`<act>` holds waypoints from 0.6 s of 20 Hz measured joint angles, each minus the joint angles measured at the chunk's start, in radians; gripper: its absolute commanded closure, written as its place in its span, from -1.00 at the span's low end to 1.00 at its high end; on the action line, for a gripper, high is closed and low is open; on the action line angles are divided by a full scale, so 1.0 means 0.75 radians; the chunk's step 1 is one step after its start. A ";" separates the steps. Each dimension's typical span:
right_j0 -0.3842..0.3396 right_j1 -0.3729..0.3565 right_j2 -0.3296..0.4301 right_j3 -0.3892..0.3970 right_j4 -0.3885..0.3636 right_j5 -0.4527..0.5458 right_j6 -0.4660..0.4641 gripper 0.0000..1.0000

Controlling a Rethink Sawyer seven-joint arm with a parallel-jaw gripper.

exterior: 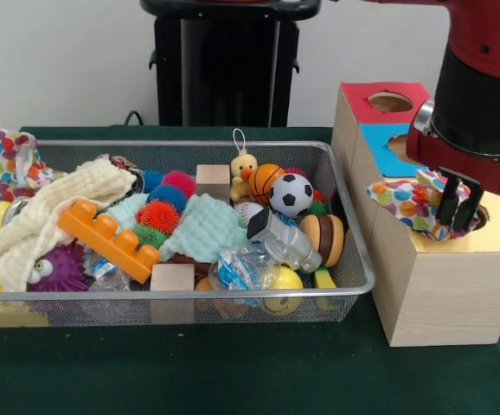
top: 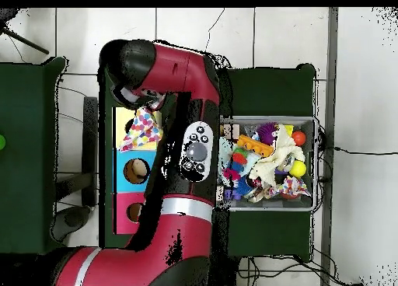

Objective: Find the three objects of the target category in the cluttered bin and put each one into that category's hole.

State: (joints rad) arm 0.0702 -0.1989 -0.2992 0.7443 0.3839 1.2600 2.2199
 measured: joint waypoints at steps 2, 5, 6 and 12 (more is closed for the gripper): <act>0.001 0.000 0.000 -0.014 0.004 0.001 0.001 1.00; 0.011 -0.011 0.000 -0.013 0.018 0.001 0.001 1.00; 0.020 -0.022 0.000 -0.004 0.025 0.001 0.002 1.00; 0.086 -0.116 0.005 0.120 0.088 0.000 0.002 1.00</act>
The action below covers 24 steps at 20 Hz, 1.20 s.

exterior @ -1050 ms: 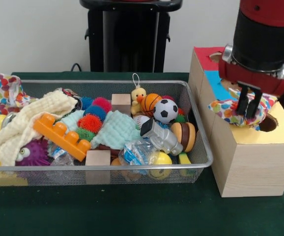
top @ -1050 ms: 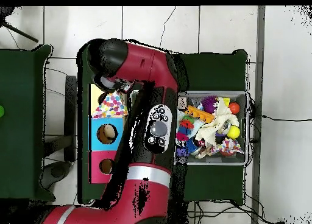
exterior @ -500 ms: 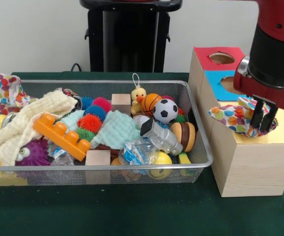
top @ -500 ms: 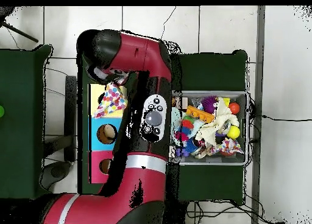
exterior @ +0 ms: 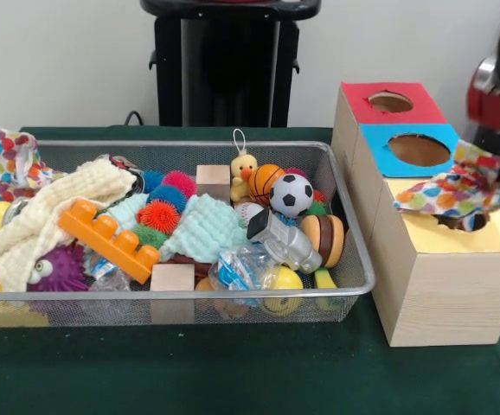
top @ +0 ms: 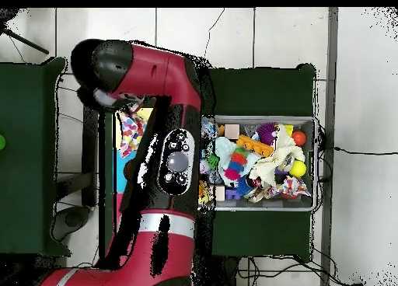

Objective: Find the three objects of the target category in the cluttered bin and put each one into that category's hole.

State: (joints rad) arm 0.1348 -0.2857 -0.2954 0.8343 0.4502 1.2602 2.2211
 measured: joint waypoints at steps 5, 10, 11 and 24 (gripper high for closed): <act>0.080 -0.142 0.006 0.224 0.060 -0.016 0.000 1.00; 0.127 -0.234 0.006 0.389 0.062 -0.061 0.000 1.00; 0.133 -0.247 0.006 0.415 0.062 -0.071 0.000 1.00; 0.101 -0.337 0.024 0.701 -0.069 -0.271 0.000 1.00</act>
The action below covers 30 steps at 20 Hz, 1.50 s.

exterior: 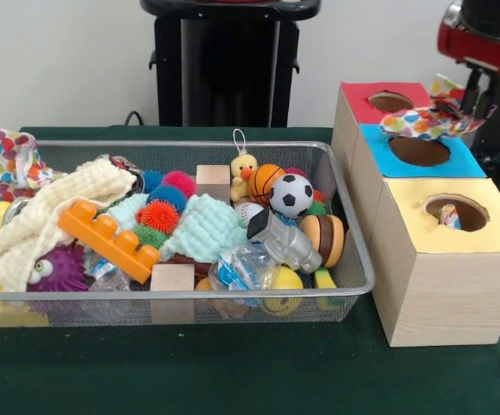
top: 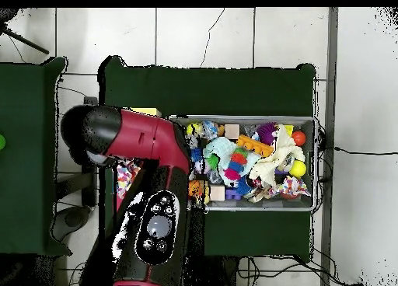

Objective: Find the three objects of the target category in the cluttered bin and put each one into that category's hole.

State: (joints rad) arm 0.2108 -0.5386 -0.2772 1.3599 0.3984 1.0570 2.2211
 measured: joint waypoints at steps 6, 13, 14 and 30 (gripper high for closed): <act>-0.039 0.012 0.022 0.024 -0.054 -0.017 0.000 1.00; -0.083 0.070 0.058 -0.005 -0.083 -0.013 0.000 1.00; -0.089 0.078 0.064 -0.023 -0.079 0.000 0.000 1.00; -0.128 0.141 0.113 -0.445 0.017 0.445 0.001 1.00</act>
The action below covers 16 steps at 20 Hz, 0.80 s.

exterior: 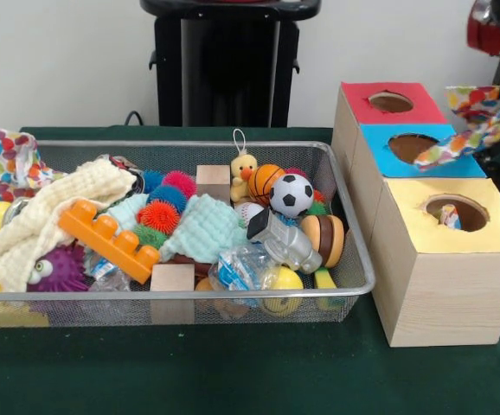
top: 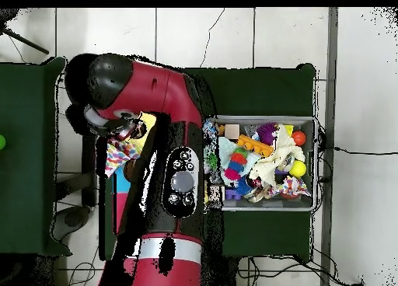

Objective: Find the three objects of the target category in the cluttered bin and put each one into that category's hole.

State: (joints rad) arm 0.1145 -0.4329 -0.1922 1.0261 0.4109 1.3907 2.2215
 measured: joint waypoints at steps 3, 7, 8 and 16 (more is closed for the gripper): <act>0.003 -0.008 0.000 -0.024 0.019 0.001 0.000 1.00; 0.010 -0.026 0.000 -0.006 0.020 -0.026 0.000 1.00; 0.012 -0.035 0.000 0.010 0.019 -0.051 0.000 1.00; 0.015 -0.083 0.000 0.144 0.009 -0.230 0.000 1.00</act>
State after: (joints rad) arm 0.1258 -0.4950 -0.1924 1.1341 0.4177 1.2182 2.2215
